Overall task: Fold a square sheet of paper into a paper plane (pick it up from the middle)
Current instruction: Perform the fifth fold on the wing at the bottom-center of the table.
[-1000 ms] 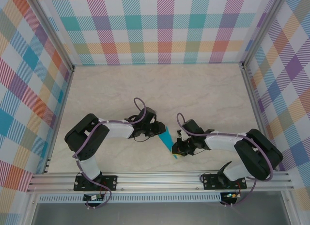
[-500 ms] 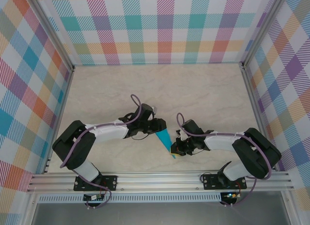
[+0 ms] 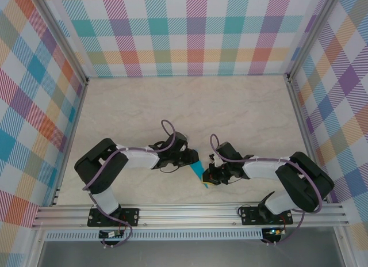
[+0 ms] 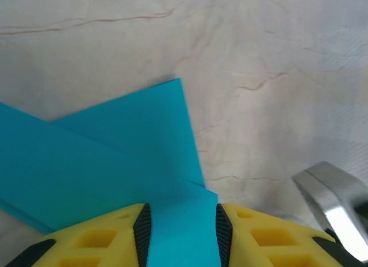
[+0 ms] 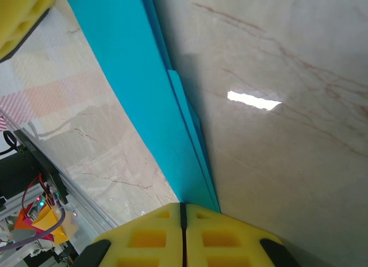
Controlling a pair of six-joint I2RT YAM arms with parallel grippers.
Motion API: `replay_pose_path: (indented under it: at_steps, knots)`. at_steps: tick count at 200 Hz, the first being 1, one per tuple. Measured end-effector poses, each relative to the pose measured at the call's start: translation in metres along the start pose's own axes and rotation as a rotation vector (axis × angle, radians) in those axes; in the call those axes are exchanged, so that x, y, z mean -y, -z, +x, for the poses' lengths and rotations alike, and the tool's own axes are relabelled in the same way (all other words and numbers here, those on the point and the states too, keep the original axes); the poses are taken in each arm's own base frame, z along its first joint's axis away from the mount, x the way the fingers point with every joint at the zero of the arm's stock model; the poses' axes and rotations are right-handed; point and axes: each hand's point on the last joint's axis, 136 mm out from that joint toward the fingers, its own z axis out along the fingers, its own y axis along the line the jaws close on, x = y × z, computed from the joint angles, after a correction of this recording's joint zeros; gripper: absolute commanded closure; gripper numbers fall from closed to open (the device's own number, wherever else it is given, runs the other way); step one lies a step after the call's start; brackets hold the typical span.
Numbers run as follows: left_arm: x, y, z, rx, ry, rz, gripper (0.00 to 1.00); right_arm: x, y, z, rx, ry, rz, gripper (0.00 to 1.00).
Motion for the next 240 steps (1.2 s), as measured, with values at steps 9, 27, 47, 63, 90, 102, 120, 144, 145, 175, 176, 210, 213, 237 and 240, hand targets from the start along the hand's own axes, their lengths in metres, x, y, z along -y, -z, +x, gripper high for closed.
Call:
replay_pose_path:
  at_steps: [9,27,47,63,90,102,120,144,145,175,176,210,213,237,240]
  knots:
    - [0.000,0.000,-0.003,0.007,0.001,0.005,0.63,0.000,0.000,0.000,0.001,0.001,0.000,0.93]
    - [-0.002,0.001,-0.006,0.009,0.009,0.017,0.63,0.000,0.000,0.000,0.003,0.003,-0.003,0.93]
    - [-0.008,0.003,-0.015,0.019,0.018,0.017,0.63,0.000,0.000,0.000,0.008,0.005,-0.003,0.93]
    - [-0.015,0.006,-0.027,0.039,0.031,0.012,0.63,0.000,0.001,-0.001,0.014,0.007,-0.001,0.93]
    - [-0.023,0.010,-0.039,0.055,0.038,0.007,0.63,0.000,0.001,-0.002,0.019,0.009,0.000,0.92]
    - [-0.025,0.011,-0.043,0.058,0.036,0.001,0.63,0.000,0.002,-0.002,0.022,0.010,0.000,0.92]
    - [-0.029,0.014,-0.049,0.059,0.025,-0.026,0.63,0.000,0.002,-0.002,0.025,0.012,0.000,0.91]
    - [-0.035,0.020,-0.061,0.081,0.015,-0.072,0.61,0.000,0.003,-0.002,0.028,0.010,0.005,0.90]
    - [-0.035,0.021,-0.062,0.083,0.016,-0.075,0.61,0.000,0.003,-0.002,0.028,0.010,0.005,0.90]
    - [-0.032,0.041,-0.068,0.107,0.008,-0.108,0.55,-0.003,0.008,-0.002,0.037,0.016,0.002,0.83]
    - [-0.031,0.043,-0.069,0.110,0.006,-0.109,0.55,-0.004,0.008,-0.002,0.038,0.017,0.002,0.83]
    - [-0.008,0.078,-0.077,0.170,-0.007,-0.173,0.49,-0.021,0.027,-0.014,0.102,0.087,-0.001,0.80]
    - [-0.005,0.081,-0.077,0.178,-0.004,-0.182,0.46,-0.022,0.030,-0.016,0.110,0.091,-0.005,0.80]
    - [0.009,0.096,-0.059,0.182,0.003,-0.233,0.43,-0.014,0.048,-0.031,0.178,0.079,0.009,0.79]
    - [0.011,0.097,-0.055,0.179,0.004,-0.240,0.42,-0.012,0.049,-0.032,0.183,0.074,0.014,0.78]
